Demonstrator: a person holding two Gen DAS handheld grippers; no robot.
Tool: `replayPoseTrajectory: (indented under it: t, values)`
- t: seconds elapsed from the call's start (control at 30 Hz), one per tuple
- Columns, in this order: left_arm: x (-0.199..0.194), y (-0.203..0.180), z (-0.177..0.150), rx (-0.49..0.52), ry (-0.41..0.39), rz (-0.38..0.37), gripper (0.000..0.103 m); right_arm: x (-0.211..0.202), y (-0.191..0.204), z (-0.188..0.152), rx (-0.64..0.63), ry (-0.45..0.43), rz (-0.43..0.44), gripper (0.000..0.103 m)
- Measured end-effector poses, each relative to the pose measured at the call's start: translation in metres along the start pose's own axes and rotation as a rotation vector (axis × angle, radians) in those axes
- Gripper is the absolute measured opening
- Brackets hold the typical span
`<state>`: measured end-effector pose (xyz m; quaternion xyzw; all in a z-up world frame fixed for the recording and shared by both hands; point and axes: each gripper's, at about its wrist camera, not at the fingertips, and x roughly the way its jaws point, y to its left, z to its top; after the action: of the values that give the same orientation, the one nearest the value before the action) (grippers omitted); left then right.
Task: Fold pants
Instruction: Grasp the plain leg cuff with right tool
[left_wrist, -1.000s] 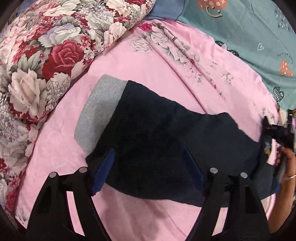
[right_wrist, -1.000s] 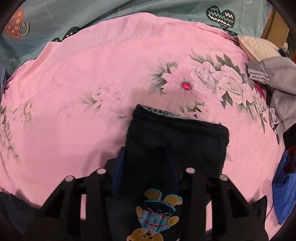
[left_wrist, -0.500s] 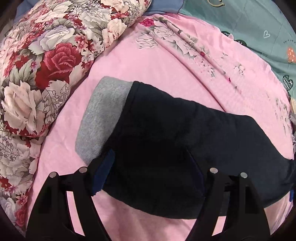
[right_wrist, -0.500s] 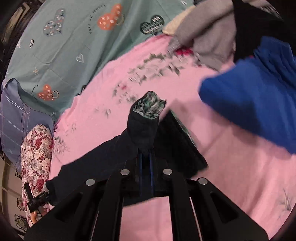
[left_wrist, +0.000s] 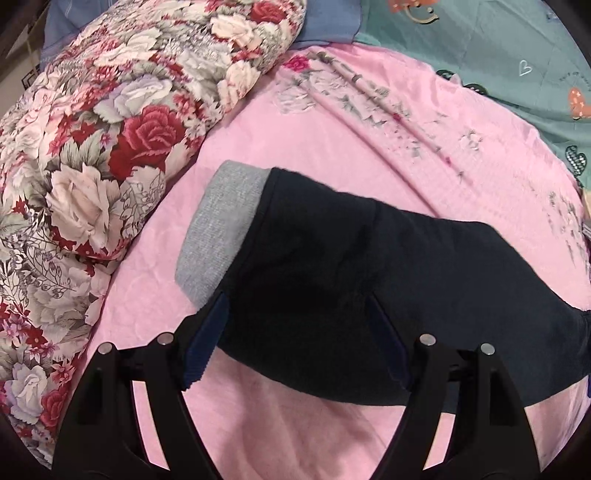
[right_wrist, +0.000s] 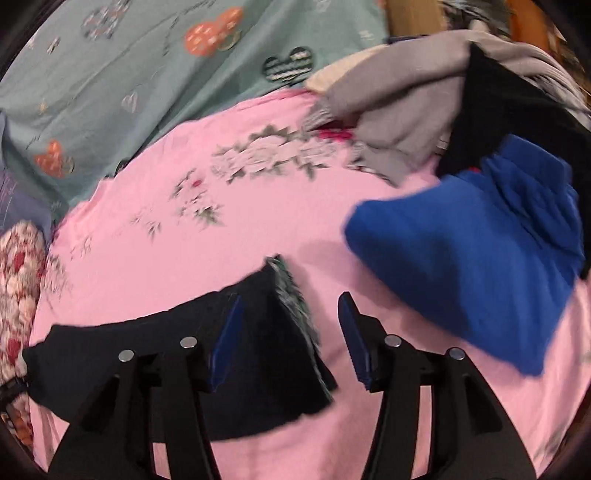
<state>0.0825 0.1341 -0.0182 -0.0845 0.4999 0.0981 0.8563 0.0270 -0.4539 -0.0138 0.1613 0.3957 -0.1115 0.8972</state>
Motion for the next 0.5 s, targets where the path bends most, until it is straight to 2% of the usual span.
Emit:
replayPoseTrajectory:
  t: [0.1, 0.13, 0.17, 0.2, 0.27, 0.33, 0.4, 0.43, 0.5]
  values:
    - [-0.011, -0.011, -0.004, 0.036, -0.037, -0.027, 0.087, 0.029, 0.012, 0.016, -0.061, 0.044, -0.042, 0.054]
    - [-0.012, -0.014, -0.006, 0.043, -0.044, -0.032, 0.088, 0.037, 0.014, 0.018, -0.073, 0.061, -0.043, 0.045]
    - [-0.011, -0.017, -0.007, 0.052, -0.044, -0.038, 0.088, 0.044, 0.016, 0.018, -0.084, 0.084, -0.04, 0.017]
    - [-0.008, -0.02, -0.008, 0.056, -0.035, -0.038, 0.088, 0.051, 0.017, 0.017, -0.089, 0.117, -0.041, 0.004]
    - [0.002, -0.023, -0.01, 0.054, -0.005, -0.034, 0.088, 0.047, 0.018, 0.016, -0.082, 0.103, -0.064, 0.004]
    - [0.013, -0.023, -0.011, 0.04, 0.02, -0.025, 0.088, 0.021, 0.022, 0.021, -0.078, -0.024, -0.026, 0.004]
    - [0.02, -0.022, -0.011, 0.018, 0.035, -0.018, 0.088, 0.017, 0.023, 0.023, -0.061, -0.06, -0.028, 0.005]
    - [0.022, -0.02, -0.011, 0.007, 0.04, -0.016, 0.088, 0.026, 0.023, 0.023, -0.072, -0.038, -0.05, 0.006]
    - [0.025, -0.02, -0.012, 0.004, 0.044, -0.007, 0.088, 0.059, 0.018, 0.019, -0.085, 0.06, -0.135, 0.022]
